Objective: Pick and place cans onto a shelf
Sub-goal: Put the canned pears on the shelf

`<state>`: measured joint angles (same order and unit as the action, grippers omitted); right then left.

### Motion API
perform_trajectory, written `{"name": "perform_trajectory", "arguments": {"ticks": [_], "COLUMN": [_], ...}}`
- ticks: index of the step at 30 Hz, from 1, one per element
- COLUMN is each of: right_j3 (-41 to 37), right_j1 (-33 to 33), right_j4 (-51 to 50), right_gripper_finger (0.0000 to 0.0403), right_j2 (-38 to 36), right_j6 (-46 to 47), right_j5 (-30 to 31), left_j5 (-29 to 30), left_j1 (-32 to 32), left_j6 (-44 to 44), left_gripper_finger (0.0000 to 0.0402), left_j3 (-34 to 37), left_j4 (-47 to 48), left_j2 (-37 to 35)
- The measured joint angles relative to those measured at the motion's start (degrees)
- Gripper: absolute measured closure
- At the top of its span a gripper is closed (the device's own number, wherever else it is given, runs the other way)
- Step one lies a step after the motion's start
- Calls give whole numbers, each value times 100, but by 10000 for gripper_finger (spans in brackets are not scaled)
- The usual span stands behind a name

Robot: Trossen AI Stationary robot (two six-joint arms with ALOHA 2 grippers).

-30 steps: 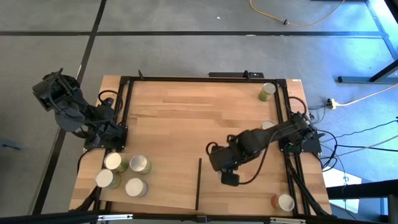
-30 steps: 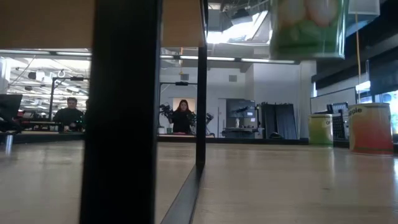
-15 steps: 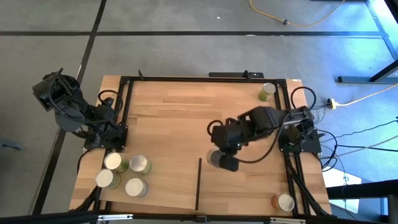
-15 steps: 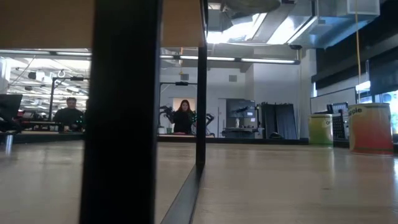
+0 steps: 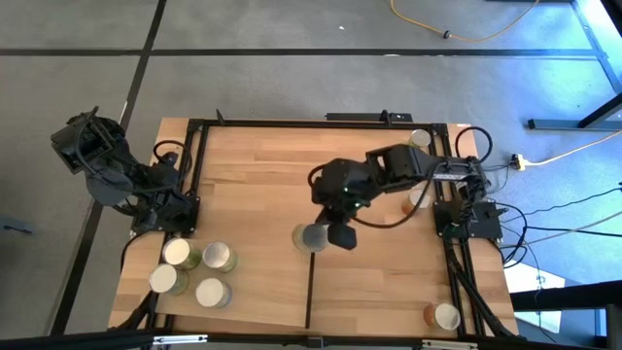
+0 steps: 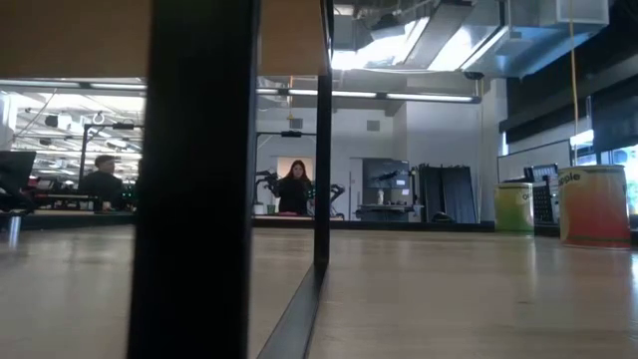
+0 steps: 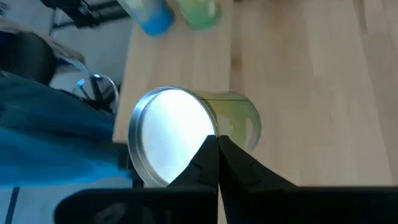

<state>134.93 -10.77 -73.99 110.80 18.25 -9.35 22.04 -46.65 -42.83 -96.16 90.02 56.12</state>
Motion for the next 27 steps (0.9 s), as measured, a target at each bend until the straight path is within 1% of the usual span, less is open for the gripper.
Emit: {"name": "perform_trajectory", "arguments": {"ticks": [5, 8, 13, 17, 21, 27], "right_j3": [-1, -9, -9, -9, -9, -9], "right_j1": [75, 80, 82, 81, 81, 81], "right_j4": [741, 1022, 1179, 1304, 1431, 1483], "right_gripper_finger": [403, 403, 403, 403, 403, 403], "right_j2": [112, 260, 450, 555, 738, 1101], "right_j6": [-264, -483, -651, -696, -659, -677], "right_j5": [-295, -386, -814, -938, -1187, -1375], "left_j5": [84, 133, 134, 132, 128, -30], "left_j1": [0, 0, 2, 2, 1, 0], "left_j6": [0, 0, 0, 0, 0, 0], "left_gripper_finger": [401, 401, 401, 401, 401, 401], "left_j3": [0, -2, 0, -2, -2, -2], "left_j4": [0, 0, 0, 0, -1, 0], "left_j2": [0, -3, -4, -4, -7, -24]}}
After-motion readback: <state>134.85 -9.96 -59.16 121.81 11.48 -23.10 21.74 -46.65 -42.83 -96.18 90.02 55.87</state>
